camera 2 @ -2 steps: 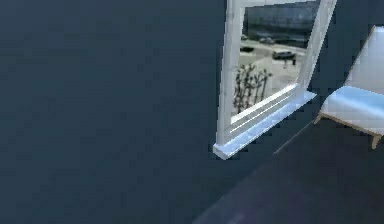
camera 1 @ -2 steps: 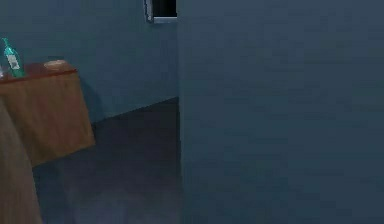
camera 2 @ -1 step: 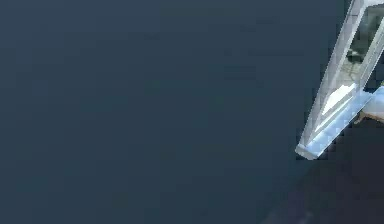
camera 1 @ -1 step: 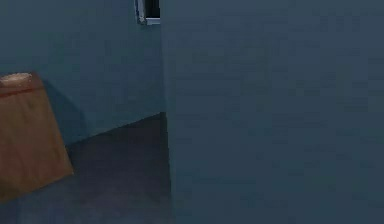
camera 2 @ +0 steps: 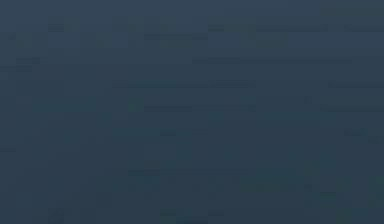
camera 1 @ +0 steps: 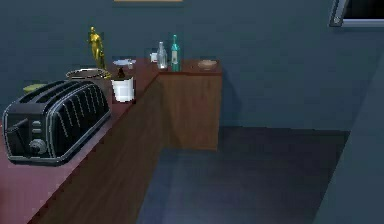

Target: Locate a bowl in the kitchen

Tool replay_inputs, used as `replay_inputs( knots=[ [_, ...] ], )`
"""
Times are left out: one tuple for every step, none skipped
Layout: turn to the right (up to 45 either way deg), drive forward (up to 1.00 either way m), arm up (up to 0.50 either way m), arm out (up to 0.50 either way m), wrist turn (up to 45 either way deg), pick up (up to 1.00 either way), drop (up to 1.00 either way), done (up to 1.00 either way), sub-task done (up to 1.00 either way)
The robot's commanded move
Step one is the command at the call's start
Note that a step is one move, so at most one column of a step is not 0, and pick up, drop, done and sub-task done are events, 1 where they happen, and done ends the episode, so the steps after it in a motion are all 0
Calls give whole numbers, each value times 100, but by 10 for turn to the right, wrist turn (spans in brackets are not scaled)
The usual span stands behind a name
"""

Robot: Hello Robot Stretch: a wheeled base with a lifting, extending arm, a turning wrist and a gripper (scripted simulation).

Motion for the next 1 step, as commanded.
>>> replay_inputs(
  knots=[
    [-30,0,0,0,0,0,0,0,0]
  ],
)
